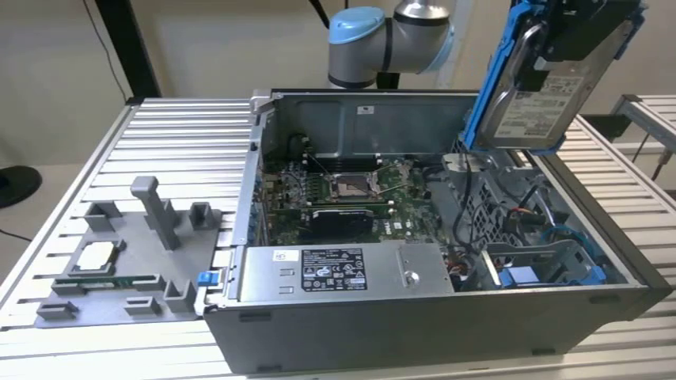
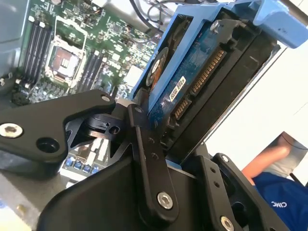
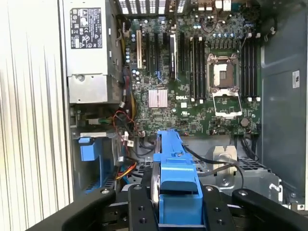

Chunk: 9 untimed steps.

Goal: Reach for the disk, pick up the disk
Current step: 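Pick up the disk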

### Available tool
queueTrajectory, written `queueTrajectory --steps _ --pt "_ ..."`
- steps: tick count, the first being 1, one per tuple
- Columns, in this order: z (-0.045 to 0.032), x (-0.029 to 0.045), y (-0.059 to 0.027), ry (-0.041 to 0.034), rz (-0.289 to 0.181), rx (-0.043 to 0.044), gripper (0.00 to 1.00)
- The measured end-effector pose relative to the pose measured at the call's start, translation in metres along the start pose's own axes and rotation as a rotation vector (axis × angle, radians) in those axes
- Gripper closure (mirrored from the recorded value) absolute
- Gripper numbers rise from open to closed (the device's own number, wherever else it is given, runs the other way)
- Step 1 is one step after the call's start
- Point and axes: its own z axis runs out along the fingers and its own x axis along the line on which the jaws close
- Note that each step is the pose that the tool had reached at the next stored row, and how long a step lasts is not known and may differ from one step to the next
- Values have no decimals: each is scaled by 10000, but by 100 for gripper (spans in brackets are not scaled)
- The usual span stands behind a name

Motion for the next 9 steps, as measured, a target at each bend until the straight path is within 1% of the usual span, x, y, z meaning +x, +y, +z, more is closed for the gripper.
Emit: queueTrajectory --steps 9 --pt "-4 206 -13 -7 0 -1 100"
